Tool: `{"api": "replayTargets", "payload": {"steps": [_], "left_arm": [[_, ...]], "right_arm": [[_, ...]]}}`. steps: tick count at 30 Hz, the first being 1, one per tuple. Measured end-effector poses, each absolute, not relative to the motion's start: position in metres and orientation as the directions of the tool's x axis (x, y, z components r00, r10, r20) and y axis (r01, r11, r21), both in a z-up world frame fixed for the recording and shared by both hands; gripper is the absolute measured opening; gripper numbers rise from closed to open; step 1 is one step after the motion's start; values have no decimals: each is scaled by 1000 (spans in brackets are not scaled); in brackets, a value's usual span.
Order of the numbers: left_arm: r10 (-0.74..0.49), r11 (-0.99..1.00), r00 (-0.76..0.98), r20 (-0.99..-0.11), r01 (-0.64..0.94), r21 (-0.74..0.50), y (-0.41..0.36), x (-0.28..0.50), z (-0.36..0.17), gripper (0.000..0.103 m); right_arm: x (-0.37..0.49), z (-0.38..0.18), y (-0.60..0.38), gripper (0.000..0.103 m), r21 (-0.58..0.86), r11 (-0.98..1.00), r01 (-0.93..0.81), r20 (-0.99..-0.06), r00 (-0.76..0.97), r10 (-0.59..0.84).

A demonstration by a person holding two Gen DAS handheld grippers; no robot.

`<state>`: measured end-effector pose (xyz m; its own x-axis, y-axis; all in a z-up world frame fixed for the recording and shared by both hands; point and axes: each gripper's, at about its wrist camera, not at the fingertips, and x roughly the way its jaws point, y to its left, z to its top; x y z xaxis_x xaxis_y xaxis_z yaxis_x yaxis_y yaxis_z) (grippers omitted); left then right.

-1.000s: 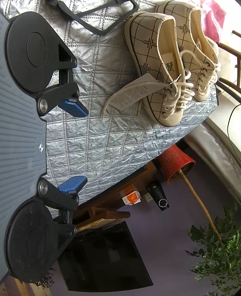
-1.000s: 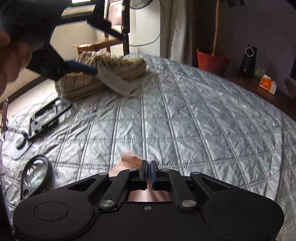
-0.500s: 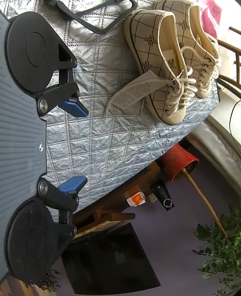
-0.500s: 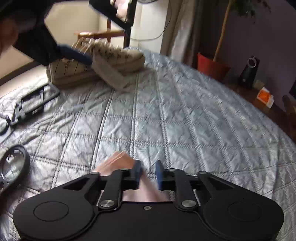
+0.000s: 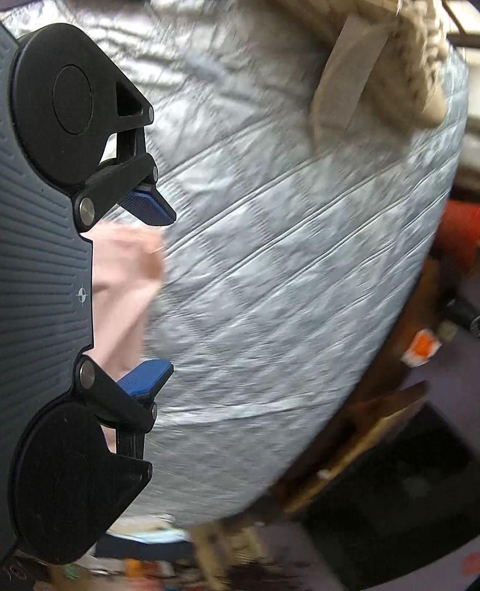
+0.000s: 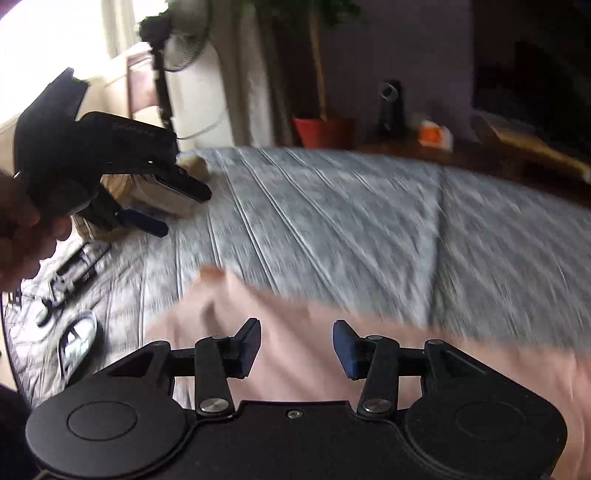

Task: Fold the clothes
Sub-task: 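Lift the pink trousers with the right tool and shake them open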

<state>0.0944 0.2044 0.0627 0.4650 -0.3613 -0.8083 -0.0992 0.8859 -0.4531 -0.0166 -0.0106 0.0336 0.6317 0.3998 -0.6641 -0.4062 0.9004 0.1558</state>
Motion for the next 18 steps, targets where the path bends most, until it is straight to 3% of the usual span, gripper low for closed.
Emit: {"api": "replayTargets", "payload": {"steps": [7, 10, 18], "left_arm": [[-355, 898, 456, -816, -78, -434, 188, 98, 57, 85], [-358, 890, 452, -817, -101, -445, 187, 100, 54, 86], [-362, 914, 396, -844, -28, -405, 169, 99, 47, 86]], "right_arm": [[-30, 37, -11, 50, 134, 895, -425, -638, 654, 407], [-9, 44, -11, 60, 141, 903, -406, -616, 678, 401], [48, 21, -19, 58, 43, 920, -389, -739, 608, 292]]}}
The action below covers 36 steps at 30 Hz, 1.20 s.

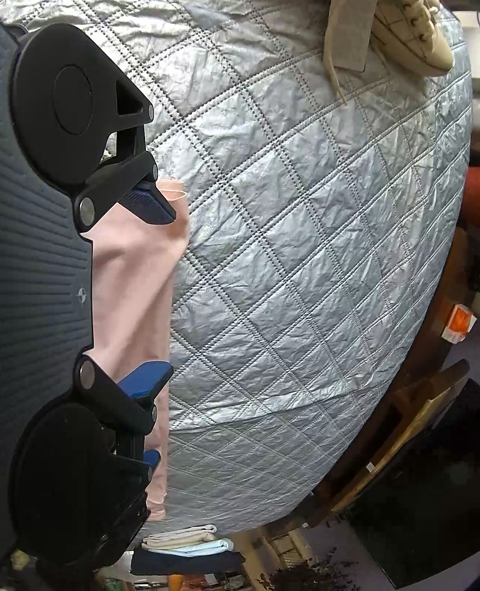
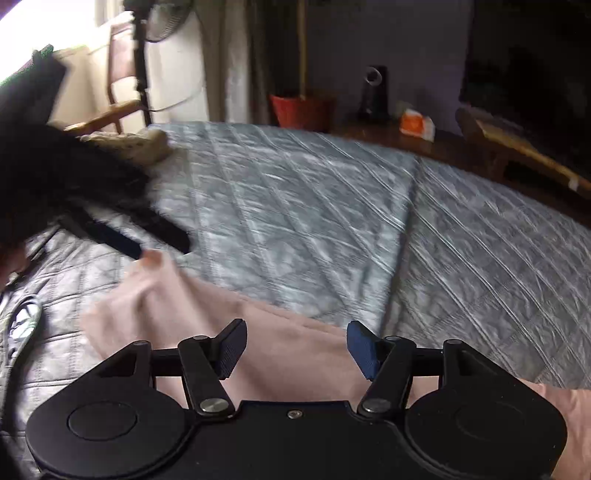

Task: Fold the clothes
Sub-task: 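Lift the pink trousers with the right tool and shake them open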

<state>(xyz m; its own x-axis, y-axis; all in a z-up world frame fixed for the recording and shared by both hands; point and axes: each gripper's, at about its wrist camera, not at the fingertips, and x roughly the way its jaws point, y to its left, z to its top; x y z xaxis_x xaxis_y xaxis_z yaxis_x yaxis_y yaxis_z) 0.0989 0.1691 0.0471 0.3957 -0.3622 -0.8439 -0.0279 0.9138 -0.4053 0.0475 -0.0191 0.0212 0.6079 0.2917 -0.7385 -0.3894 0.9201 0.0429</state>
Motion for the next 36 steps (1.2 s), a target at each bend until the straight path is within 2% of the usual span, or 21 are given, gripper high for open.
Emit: {"api": "replayTargets", "payload": {"steps": [2, 9, 14, 15, 16, 17, 18, 21, 23, 31, 33, 35, 36], "left_arm": [[-354, 913, 403, -844, -44, -405, 172, 98, 47, 86], [-372, 909, 393, -841, -30, -417, 166, 93, 46, 86], [-353, 928, 367, -860, 22, -372, 155, 89, 45, 86], [-349, 931, 365, -863, 28, -364, 154, 89, 45, 86], [-348, 931, 369, -862, 30, -363, 155, 88, 46, 86], [-342, 935, 375, -862, 40, -353, 156, 86, 49, 86], [-335, 938, 382, -861, 51, -343, 157, 85, 51, 86], [-323, 945, 385, -865, 91, -313, 158, 79, 56, 86], [-328, 945, 369, -870, 131, -301, 153, 76, 55, 86], [-367, 906, 300, -880, 331, -265, 123, 54, 52, 86], [-329, 907, 291, -898, 363, -215, 106, 63, 45, 86], [-321, 902, 270, -908, 380, -206, 102, 61, 40, 86], [-310, 898, 263, -914, 396, -191, 100, 59, 38, 86]], "right_arm": [[58, 14, -32, 58, 82, 927, -365, -774, 563, 290], [58, 8, -44, 59, 64, 932, -356, -795, 546, 263], [77, -6, -33, 73, 37, 929, -367, -818, 523, 240], [81, -7, -31, 71, 28, 930, -367, -817, 528, 232], [81, -5, -30, 60, 12, 928, -372, -811, 539, 227], [80, -2, -29, 40, -6, 924, -382, -800, 557, 225], [78, 1, -28, 37, -24, 920, -391, -788, 574, 224], [80, 6, -27, 35, -8, 896, -445, -779, 564, 273], [82, 3, -25, 39, -4, 865, -502, -796, 526, 301], [86, 0, -14, 39, -80, 753, -653, -828, 464, 314], [86, 0, -14, 33, -76, 746, -662, -830, 456, 321], [86, 0, -14, 8, -62, 737, -673, -830, 445, 337], [86, 0, -14, 5, -67, 733, -677, -829, 446, 337]]}}
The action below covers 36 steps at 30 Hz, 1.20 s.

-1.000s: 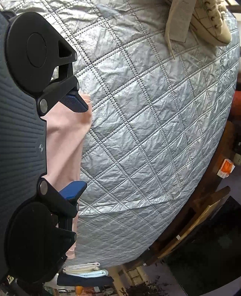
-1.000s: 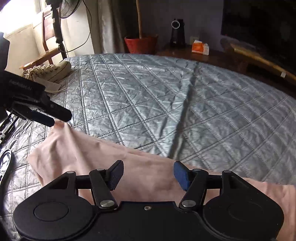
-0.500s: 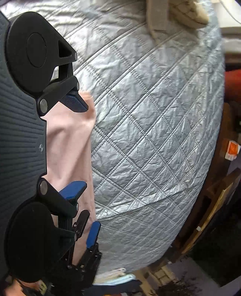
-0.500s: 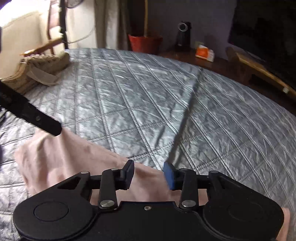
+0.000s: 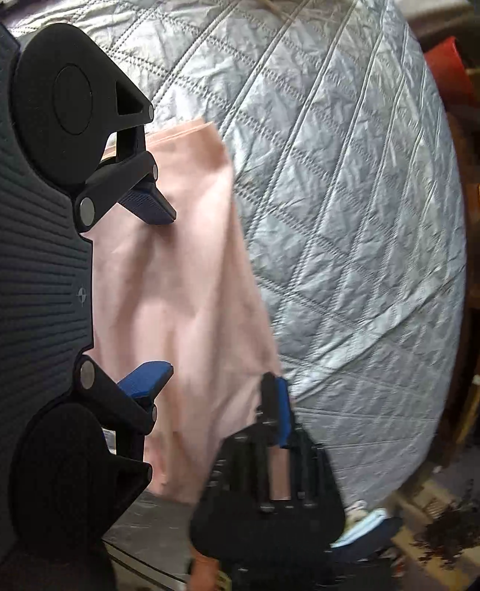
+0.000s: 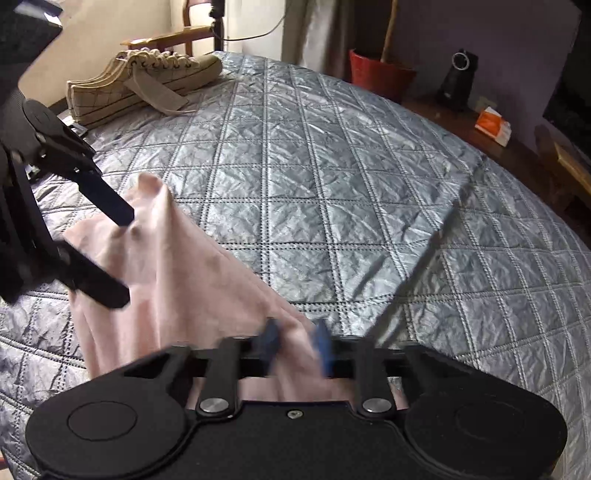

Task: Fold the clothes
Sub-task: 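Lift the pink trousers with the right tool and shake them open, then grasp a trouser corner with the left tool while the right tool holds the trousers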

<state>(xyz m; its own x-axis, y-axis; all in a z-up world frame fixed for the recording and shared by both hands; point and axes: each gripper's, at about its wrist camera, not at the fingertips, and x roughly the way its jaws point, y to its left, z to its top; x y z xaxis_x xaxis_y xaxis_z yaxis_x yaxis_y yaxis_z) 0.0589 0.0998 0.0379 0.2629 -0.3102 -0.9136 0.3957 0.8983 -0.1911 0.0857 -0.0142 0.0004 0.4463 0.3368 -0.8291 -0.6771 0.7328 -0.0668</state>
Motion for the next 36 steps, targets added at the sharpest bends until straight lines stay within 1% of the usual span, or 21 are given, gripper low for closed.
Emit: {"api": "replayTargets", "payload": {"steps": [3, 5, 7, 9, 11, 15, 16, 18, 20, 21, 22, 23, 25, 28, 30, 32, 34, 36], "left_arm": [[-276, 883, 252, -928, 448, -140, 98, 49, 34, 86], [-259, 870, 252, -933, 480, -112, 94, 46, 32, 90], [-247, 858, 249, -937, 506, -92, 91, 42, 30, 92], [-243, 849, 243, -939, 522, -84, 82, 46, 20, 93], [-245, 845, 239, -939, 527, -86, 78, 46, 22, 95], [-253, 845, 233, -939, 526, -97, 81, 49, 22, 95], [-267, 850, 230, -936, 514, -116, 87, 51, 26, 94], [-279, 874, 249, -927, 465, -139, 104, 58, 33, 93], [-278, 906, 286, -917, 395, -151, 126, 66, 41, 93], [-276, 920, 304, -912, 359, -158, 137, 71, 45, 93], [-273, 932, 322, -907, 323, -166, 148, 75, 48, 93], [-269, 942, 335, -903, 288, -174, 156, 78, 50, 93], [-255, 954, 349, -902, 246, -175, 163, 80, 50, 93], [-259, 956, 342, -903, 223, -190, 162, 80, 46, 93], [-265, 958, 341, -902, 198, -206, 165, 80, 46, 93], [-282, 959, 355, -891, 118, -257, 178, 82, 47, 94], [-323, 938, 381, -866, 3, -348, 197, 81, 46, 94], [-381, 897, 377, -844, -69, -436, 209, 75, 42, 94]], "right_arm": [[87, 1, -15, 3, -67, 733, -677, -826, 450, 339], [91, 2, -19, 2, -50, 744, -666, -820, 452, 350], [92, 6, -23, 2, -34, 762, -646, -805, 470, 362], [93, 10, -27, 2, -35, 771, -636, -793, 487, 366], [96, 13, -25, 2, -55, 770, -635, -787, 502, 357], [101, 9, -21, 2, -125, 770, -626, -793, 530, 302], [102, 8, -20, 2, -144, 770, -621, -794, 537, 285], [102, 15, -27, 3, -150, 807, -571, -769, 580, 268], [100, 30, -39, 8, -56, 850, -523, -741, 592, 316], [97, 35, -44, 14, 10, 856, -517, -742, 571, 353], [92, 37, -45, 16, 63, 851, -521, -751, 538, 384], [83, 36, -43, 16, 71, 842, -534, -760, 518, 392], [65, 31, -36, 16, 30, 830, -558, -784, 502, 366], [66, 7, -37, 16, 82, 845, -529, -832, 430, 350], [67, 1, -39, 16, 107, 854, -510, -828, 430, 361], [70, 1, -38, 16, 103, 854, -511, -837, 420, 352], [73, 4, -34, 16, 82, 841, -534, -854, 397, 336], [79, 4, -35, 16, 101, 837, -538, -865, 368, 341]]}}
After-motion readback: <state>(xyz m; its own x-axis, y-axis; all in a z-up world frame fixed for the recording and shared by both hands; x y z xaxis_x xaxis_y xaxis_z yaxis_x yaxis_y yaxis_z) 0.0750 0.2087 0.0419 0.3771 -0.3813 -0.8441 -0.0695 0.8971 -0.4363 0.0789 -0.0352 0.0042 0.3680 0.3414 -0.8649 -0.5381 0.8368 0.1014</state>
